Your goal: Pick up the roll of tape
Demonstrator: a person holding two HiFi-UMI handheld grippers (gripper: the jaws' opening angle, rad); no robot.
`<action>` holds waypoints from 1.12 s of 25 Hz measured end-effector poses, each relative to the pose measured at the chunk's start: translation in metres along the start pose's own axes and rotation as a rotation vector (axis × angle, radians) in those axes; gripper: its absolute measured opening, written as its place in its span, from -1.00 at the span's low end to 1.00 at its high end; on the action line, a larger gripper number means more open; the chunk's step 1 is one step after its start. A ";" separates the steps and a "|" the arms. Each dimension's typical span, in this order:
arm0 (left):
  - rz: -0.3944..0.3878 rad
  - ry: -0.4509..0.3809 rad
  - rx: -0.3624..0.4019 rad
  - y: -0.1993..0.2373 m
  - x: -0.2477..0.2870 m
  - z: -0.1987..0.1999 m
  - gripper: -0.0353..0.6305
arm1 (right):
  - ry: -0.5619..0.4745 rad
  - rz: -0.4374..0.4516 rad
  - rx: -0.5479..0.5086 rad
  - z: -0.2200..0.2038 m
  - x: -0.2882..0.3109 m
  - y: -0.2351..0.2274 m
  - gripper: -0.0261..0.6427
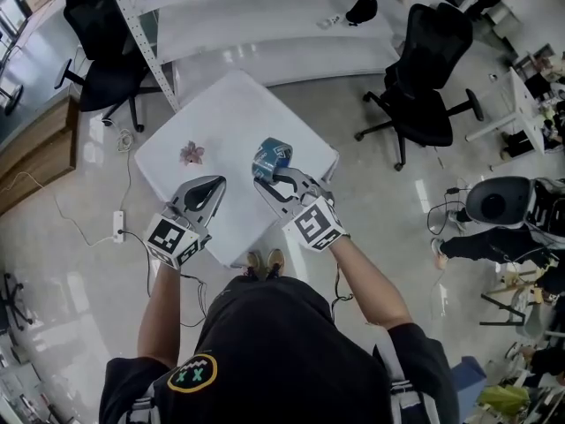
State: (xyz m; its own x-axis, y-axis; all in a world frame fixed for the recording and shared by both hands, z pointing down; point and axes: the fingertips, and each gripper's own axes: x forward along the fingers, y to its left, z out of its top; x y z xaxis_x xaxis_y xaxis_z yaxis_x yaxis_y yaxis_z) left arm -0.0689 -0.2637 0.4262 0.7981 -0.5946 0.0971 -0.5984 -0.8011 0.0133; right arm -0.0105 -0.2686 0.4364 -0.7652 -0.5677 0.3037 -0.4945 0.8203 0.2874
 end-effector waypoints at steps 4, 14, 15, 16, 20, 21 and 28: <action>-0.011 -0.014 -0.007 0.002 -0.001 0.003 -0.85 | -0.055 -0.007 0.033 0.016 -0.005 0.003 -0.72; -0.050 -0.047 0.003 -0.005 0.010 0.021 -0.85 | -0.109 -0.054 0.053 0.039 -0.031 -0.003 -0.72; -0.052 -0.049 0.005 -0.005 0.012 0.023 -0.85 | -0.116 -0.063 0.068 0.039 -0.033 -0.005 -0.72; -0.055 -0.051 0.007 -0.006 0.014 0.024 -0.85 | -0.117 -0.068 0.073 0.039 -0.034 -0.007 -0.72; -0.067 -0.056 0.016 -0.004 0.014 0.026 -0.85 | -0.113 -0.081 0.068 0.038 -0.032 -0.009 -0.72; -0.070 -0.058 0.018 -0.002 0.013 0.026 -0.85 | -0.118 -0.088 0.077 0.038 -0.030 -0.009 -0.72; -0.083 -0.053 0.029 -0.005 0.027 0.029 -0.85 | -0.115 -0.104 0.055 0.032 -0.035 -0.022 -0.73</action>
State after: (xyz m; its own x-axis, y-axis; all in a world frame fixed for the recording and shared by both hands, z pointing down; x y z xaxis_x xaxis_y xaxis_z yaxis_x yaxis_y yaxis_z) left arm -0.0427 -0.2777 0.4002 0.8479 -0.5283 0.0439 -0.5284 -0.8489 -0.0098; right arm 0.0134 -0.2647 0.3901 -0.7490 -0.6408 0.1682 -0.5930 0.7617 0.2611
